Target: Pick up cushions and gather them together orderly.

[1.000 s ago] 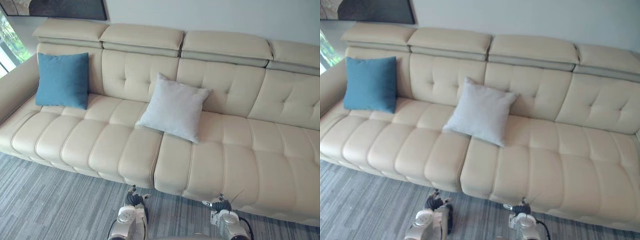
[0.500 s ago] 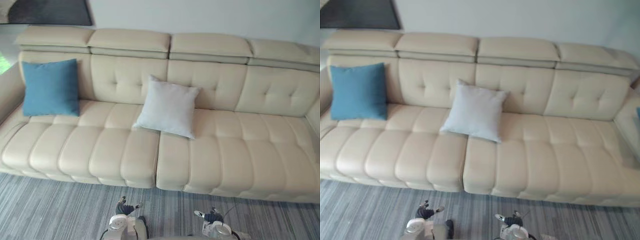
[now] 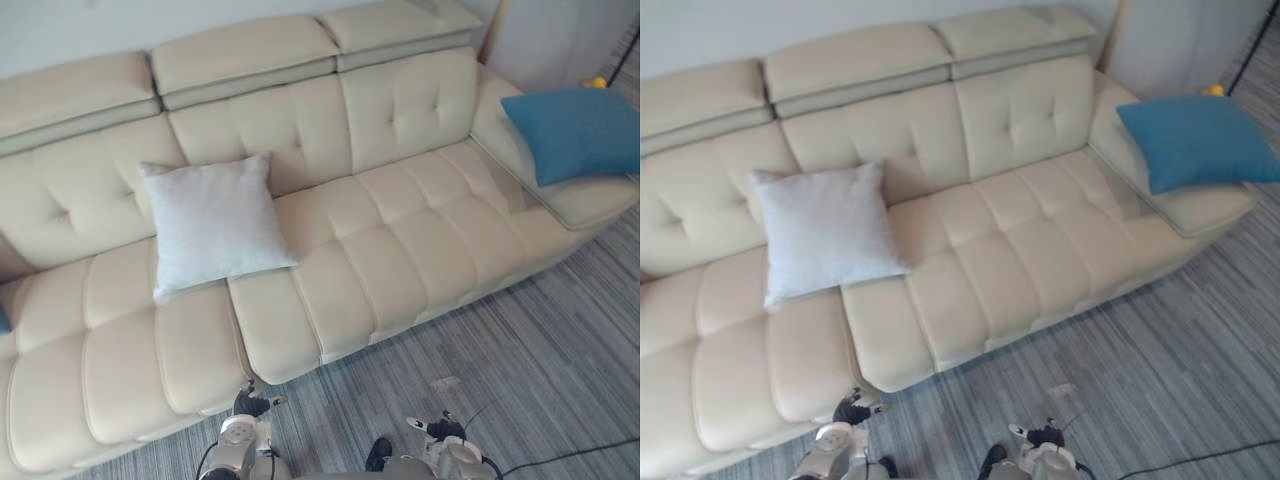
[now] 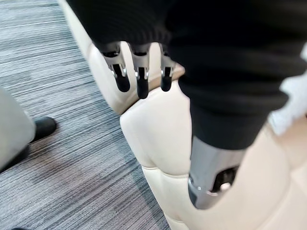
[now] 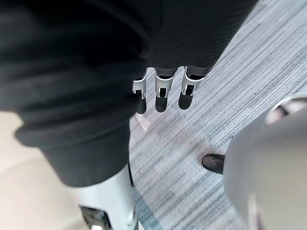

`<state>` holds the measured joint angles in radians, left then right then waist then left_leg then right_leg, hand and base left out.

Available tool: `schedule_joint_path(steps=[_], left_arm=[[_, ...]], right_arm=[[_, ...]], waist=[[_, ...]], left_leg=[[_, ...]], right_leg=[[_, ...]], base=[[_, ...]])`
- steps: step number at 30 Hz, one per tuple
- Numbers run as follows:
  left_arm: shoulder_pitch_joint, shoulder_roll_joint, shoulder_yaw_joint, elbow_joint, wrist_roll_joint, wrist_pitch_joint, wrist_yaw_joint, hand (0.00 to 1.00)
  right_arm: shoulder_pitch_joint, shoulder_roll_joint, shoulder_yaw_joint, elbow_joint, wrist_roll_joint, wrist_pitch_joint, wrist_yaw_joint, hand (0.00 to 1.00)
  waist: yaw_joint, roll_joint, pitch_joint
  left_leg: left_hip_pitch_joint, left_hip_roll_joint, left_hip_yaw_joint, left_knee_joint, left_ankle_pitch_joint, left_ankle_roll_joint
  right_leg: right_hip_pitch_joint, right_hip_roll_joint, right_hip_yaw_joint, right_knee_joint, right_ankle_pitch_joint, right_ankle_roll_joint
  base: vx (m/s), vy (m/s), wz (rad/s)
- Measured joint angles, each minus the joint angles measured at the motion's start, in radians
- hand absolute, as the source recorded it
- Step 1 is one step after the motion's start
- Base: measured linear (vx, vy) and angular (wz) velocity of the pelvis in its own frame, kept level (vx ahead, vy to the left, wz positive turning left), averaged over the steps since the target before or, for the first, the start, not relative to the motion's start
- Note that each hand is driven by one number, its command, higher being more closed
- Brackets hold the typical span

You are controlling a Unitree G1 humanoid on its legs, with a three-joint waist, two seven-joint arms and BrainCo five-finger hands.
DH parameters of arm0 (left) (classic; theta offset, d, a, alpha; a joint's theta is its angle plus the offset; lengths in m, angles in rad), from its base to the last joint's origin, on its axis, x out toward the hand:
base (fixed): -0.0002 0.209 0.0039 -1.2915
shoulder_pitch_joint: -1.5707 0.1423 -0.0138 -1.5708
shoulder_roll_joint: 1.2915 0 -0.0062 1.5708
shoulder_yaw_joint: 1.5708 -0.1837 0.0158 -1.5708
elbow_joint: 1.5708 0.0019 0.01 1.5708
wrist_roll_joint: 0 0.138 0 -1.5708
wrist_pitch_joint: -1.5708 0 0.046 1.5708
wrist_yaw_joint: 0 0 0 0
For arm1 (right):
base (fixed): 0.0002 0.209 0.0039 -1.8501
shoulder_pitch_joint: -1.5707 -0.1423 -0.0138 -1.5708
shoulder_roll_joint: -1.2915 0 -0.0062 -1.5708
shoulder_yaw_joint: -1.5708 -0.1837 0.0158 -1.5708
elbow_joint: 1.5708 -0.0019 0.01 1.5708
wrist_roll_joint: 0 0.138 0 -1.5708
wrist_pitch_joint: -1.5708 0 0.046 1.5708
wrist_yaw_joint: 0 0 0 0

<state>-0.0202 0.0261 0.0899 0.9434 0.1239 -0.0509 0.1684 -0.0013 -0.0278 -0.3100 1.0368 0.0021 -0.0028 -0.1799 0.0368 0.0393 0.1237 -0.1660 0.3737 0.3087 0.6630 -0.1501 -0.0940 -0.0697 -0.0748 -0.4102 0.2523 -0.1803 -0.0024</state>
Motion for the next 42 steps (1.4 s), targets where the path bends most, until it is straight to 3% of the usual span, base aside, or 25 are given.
schedule_joint_path(steps=[1, 3, 5, 8, 9, 10, 13, 14, 15, 16, 19, 20, 23, 25, 26, 27, 28, 30, 31, 32, 34, 36, 39, 41, 42], left_arm=[[0.025, 0.006, -0.001, -0.007, 0.012, 0.001, 0.000, 0.00], [0.032, 0.002, -0.001, -0.031, 0.012, 0.008, -0.002, 0.00], [0.028, -0.002, -0.002, -0.055, 0.012, 0.007, -0.002, 0.00], [0.030, -0.014, 0.001, -0.069, 0.007, 0.008, -0.001, 0.00], [0.035, -0.017, -0.001, -0.066, 0.008, 0.010, -0.002, 0.00], [0.042, -0.018, 0.006, -0.064, -0.008, 0.010, -0.006, 0.00], [0.041, -0.003, 0.006, -0.063, -0.007, 0.013, -0.005, 0.00], [0.040, 0.000, 0.002, -0.063, -0.007, 0.013, -0.005, 0.00], [0.033, -0.002, -0.003, -0.063, -0.007, 0.014, -0.005, 0.00], [0.028, 0.001, -0.011, -0.065, -0.006, 0.014, -0.003, 0.00], [0.027, 0.006, -0.011, -0.047, -0.006, 0.013, 0.003, 0.00], [0.032, 0.009, -0.011, -0.042, -0.007, 0.014, 0.003, 0.00], [0.070, 0.031, -0.009, -0.020, -0.015, 0.020, 0.004, 0.00], [0.075, 0.049, -0.016, -0.015, -0.009, 0.019, 0.004, 0.00], [0.075, 0.054, -0.017, -0.010, -0.008, 0.019, 0.004, 0.00], [0.071, 0.055, -0.017, 0.007, 0.001, 0.020, 0.004, 0.00], [0.086, 0.043, -0.023, 0.036, 0.014, 0.019, 0.003, 0.00], [0.073, 0.033, -0.023, 0.037, 0.014, 0.020, 0.002, 0.00], [0.072, 0.033, -0.023, 0.038, 0.014, 0.020, 0.003, 0.00], [0.073, 0.040, -0.021, 0.036, 0.013, 0.020, 0.003, 0.00], [0.071, 0.053, -0.027, 0.024, 0.012, 0.020, 0.003, 0.00], [0.073, 0.060, -0.038, -0.004, 0.012, 0.020, 0.004, 0.00], [0.065, 0.056, -0.037, -0.020, 0.012, 0.019, 0.004, 0.00], [0.065, 0.054, -0.032, -0.022, 0.012, 0.016, 0.003, 0.00], [0.063, 0.052, -0.027, -0.021, 0.012, 0.015, 0.003, 0.00]], right_arm=[[-0.004, 0.008, 0.003, -0.009, 0.012, -0.001, -0.015, 0.00], [0.002, 0.014, 0.002, -0.036, 0.025, -0.001, -0.031, 0.00], [-0.013, 0.017, 0.003, -0.044, 0.041, -0.002, -0.039, 0.00], [-0.025, 0.023, 0.008, -0.046, 0.040, -0.004, -0.047, 0.00], [-0.031, 0.026, 0.000, -0.046, 0.036, -0.004, -0.056, 0.00], [-0.031, 0.049, 0.001, -0.046, 0.036, 0.000, -0.058, 0.00], [0.000, 0.092, 0.011, -0.095, 0.033, 0.000, -0.049, 0.00], [0.001, 0.093, 0.010, -0.099, 0.032, 0.000, -0.047, 0.00], [0.004, 0.091, 0.010, -0.117, 0.015, -0.001, -0.043, 0.00], [0.000, 0.092, 0.010, -0.114, -0.001, 0.002, -0.032, 0.00], [-0.003, 0.092, 0.008, -0.086, -0.007, 0.008, -0.019, 0.00], [-0.007, 0.092, 0.007, -0.074, -0.010, 0.009, -0.018, 0.00], [-0.048, 0.076, 0.006, -0.014, -0.036, 0.008, -0.015, 0.00], [-0.055, 0.029, 0.013, 0.048, -0.047, 0.011, -0.014, 0.00], [-0.052, 0.022, 0.014, 0.053, -0.046, 0.012, -0.014, 0.00], [-0.052, -0.001, 0.016, 0.051, -0.045, 0.011, -0.013, 0.00], [-0.047, -0.033, 0.025, 0.062, -0.046, 0.010, -0.014, 0.00], [-0.058, -0.082, 0.042, 0.100, -0.045, 0.012, -0.016, 0.00], [-0.060, -0.086, 0.043, 0.101, -0.045, 0.012, -0.017, 0.00], [-0.056, -0.092, 0.057, 0.123, -0.043, 0.014, -0.020, 0.00], [-0.057, -0.091, 0.070, 0.132, -0.041, 0.020, -0.027, 0.00], [-0.068, -0.087, 0.077, 0.133, -0.039, 0.022, -0.032, 0.00], [-0.105, -0.089, 0.075, 0.116, -0.040, 0.020, -0.037, 0.00], [-0.136, -0.089, 0.075, 0.116, -0.041, 0.019, -0.037, 0.00], [-0.140, -0.087, 0.076, 0.116, -0.042, 0.017, -0.036, 0.00]], waist=[[0.018, -0.009, 0.019], [0.026, -0.016, 0.025], [0.039, -0.029, 0.034], [0.080, -0.026, 0.032], [0.091, -0.018, 0.024], [0.107, -0.024, 0.021], [0.117, -0.098, -0.008], [0.116, -0.104, -0.008], [0.103, -0.108, -0.004], [0.095, -0.103, 0.002], [0.081, -0.068, 0.024], [0.081, -0.069, 0.023], [0.073, -0.068, 0.023], [0.066, -0.075, 0.020], [0.064, -0.082, 0.015], [0.063, -0.061, 0.005], [0.066, -0.004, -0.029], [0.057, 0.040, -0.025], [0.057, 0.046, -0.019], [0.060, 0.048, -0.002], [0.061, 0.036, 0.023], [0.070, 0.020, 0.034], [0.076, 0.023, 0.045], [0.082, 0.021, 0.049], [0.100, 0.025, 0.057]], left_leg=[[-0.109, 0.021, -0.138, 0.236, 0.092, 0.112], [-0.189, -0.033, -0.222, 0.323, -0.008, 0.060], [-0.268, -0.174, -0.304, 0.249, -0.110, 0.036], [-0.288, -0.308, -0.425, 0.073, -0.127, 0.022], [-0.253, -0.367, -0.536, -0.083, -0.096, 0.020], [-0.224, -0.361, -0.515, -0.096, -0.063, 0.017], [-0.134, -0.354, -0.359, -0.104, -0.146, 0.061], [-0.116, -0.357, -0.341, -0.112, -0.152, 0.068], [-0.054, -0.365, -0.300, -0.143, -0.161, 0.086], [-0.001, -0.359, -0.279, -0.172, -0.164, 0.091], [0.112, -0.303, -0.254, -0.252, -0.168, 0.083], [0.127, -0.297, -0.246, -0.262, -0.170, 0.079], [0.191, -0.237, -0.185, -0.289, -0.204, 0.022], [0.243, -0.213, -0.161, -0.305, -0.249, -0.034], [0.257, -0.209, -0.165, -0.305, -0.264, -0.046], [0.281, -0.176, -0.170, -0.304, -0.279, -0.050], [0.270, -0.120, -0.230, -0.247, -0.271, -0.032], [0.094, -0.099, -0.387, 0.092, -0.143, 0.092], [0.064, -0.096, -0.408, 0.157, -0.090, 0.112], [-0.013, -0.093, -0.438, 0.336, -0.038, 0.113], [-0.063, -0.150, -0.458, 0.429, -0.102, 0.076], [-0.115, -0.226, -0.432, 0.347, -0.146, 0.039], [-0.157, -0.308, -0.352, 0.028, -0.162, 0.037], [-0.168, -0.358, -0.339, -0.212, -0.101, 0.045], [-0.157, -0.366, -0.336, -0.296, 0.010, 0.055]], right_leg=[[0.025, 0.025, 0.063, 0.027, -0.048, -0.024], [0.029, 0.029, 0.099, 0.037, -0.077, -0.038], [0.034, 0.032, 0.163, 0.032, -0.092, -0.041], [0.039, 0.050, 0.258, 0.022, -0.097, -0.033], [0.039, 0.064, 0.314, 0.034, -0.111, -0.007], [0.036, 0.071, 0.385, 0.075, -0.144, 0.012], [0.000, 0.009, 0.416, 0.230, -0.168, 0.053], [-0.019, -0.001, 0.412, 0.275, -0.167, 0.063], [-0.096, -0.049, 0.378, 0.463, -0.133, 0.134], [-0.155, -0.075, 0.335, 0.608, -0.118, 0.162], [-0.200, -0.116, 0.180, 0.629, -0.122, 0.093], [-0.203, -0.121, 0.167, 0.606, -0.122, 0.092], [-0.247, -0.185, 0.058, 0.402, -0.093, 0.066], [-0.249, -0.223, 0.014, 0.274, 0.011, 0.029], [-0.249, -0.219, 0.020, 0.268, 0.057, 0.033], [-0.248, -0.182, 0.024, 0.303, 0.038, 0.026], [-0.243, -0.110, 0.013, 0.301, -0.016, 0.002], [-0.210, -0.029, 0.005, 0.255, -0.040, -0.028], [-0.191, -0.013, 0.007, 0.237, -0.041, -0.036], [-0.130, 0.030, 0.019, 0.186, -0.047, -0.077], [-0.045, 0.056, 0.042, 0.135, -0.049, -0.093], [0.037, 0.075, 0.081, 0.056, -0.039, -0.088], [0.097, 0.098, 0.161, -0.032, -0.034, -0.080], [0.116, 0.103, 0.229, -0.079, -0.028, -0.071], [0.138, 0.108, 0.281, -0.108, -0.026, -0.066]], base=[[0.07, -0.065, -0.78], [0.19, -0.021, -0.74], [0.24, 0.003, -0.79], [0.27, 0.097, -1.23], [0.36, 0.191, -1.58], [0.36, 0.208, -1.54], [0.45, 0.174, -1.33], [0.35, 0.165, -1.04], [0.32, 0.131, -0.71], [0.38, 0.139, -0.59], [0.24, -0.003, -0.20], [0.26, -0.124, -0.37], [0.18, -0.226, -0.51], [0.21, -0.320, -0.42], [0.28, -0.338, -0.35], [0.33, -0.292, -0.41], [0.49, -0.446, -0.61], [0.43, -0.425, -0.50], [0.39, -0.327, -0.40], [0.43, -0.247, -0.49], [0.40, -0.206, -0.49], [0.44, -0.173, -0.68], [0.40, -0.044, -0.79], [0.38, 0.073, -1.02], [0.40, 0.116, -1.19]])
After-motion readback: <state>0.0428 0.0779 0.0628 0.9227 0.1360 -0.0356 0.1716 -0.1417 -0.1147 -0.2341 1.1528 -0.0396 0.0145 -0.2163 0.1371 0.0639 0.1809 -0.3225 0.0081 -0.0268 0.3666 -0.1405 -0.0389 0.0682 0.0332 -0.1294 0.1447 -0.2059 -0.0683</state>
